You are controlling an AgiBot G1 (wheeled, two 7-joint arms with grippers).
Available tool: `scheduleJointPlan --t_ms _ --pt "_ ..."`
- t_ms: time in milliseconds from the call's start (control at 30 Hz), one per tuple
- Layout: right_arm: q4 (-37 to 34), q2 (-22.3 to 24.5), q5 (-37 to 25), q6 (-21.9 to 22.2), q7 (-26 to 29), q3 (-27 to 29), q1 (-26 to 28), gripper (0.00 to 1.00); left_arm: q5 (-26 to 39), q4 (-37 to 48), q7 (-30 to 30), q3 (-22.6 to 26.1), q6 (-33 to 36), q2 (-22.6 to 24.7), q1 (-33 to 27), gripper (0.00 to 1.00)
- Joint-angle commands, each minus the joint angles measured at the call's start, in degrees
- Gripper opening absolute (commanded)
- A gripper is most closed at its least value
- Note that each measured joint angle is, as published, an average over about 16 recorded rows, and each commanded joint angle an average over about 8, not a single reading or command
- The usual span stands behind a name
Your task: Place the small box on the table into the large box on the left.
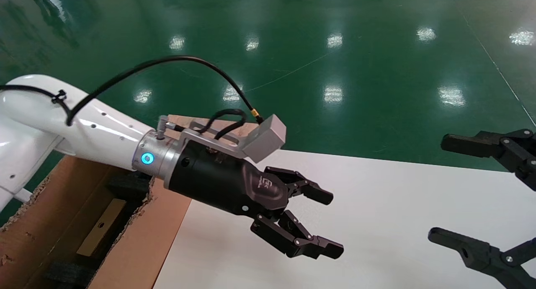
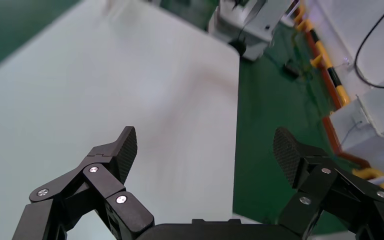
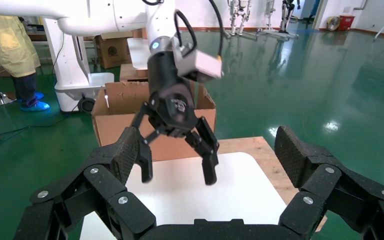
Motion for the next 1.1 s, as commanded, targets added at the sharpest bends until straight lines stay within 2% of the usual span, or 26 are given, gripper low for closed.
scheduleJointPlan --t_ms 33,600,733,933,1100 --pt "0.00 0.00 0.00 0.00 0.00 0.00 0.00 1.00 -0.49 -1.35 1.56 -3.34 0.03 -0.76 2.17 1.00" --pt "0.00 0.00 0.01 0.00 0.00 -0.01 0.00 1.00 -4.72 -13.00 15.05 -32.20 0.30 -7.37 20.93 1.00" --pt "0.00 0.01 0.01 0.01 0.00 -0.01 0.00 1.00 -5.48 -15.10 17.45 -37.55 0.34 -8.56 24.37 1.00" --pt "-0.01 0.01 0.02 0.02 -0.01 0.00 -0.01 1.00 -6.12 -16.70 18.88 -41.85 0.37 -9.49 27.11 1.00" --pt "-0.01 0.01 0.02 0.02 -0.01 -0.01 -0.01 1.00 -6.11 -16.40 18.54 -40.93 0.38 -9.33 26.56 1.00"
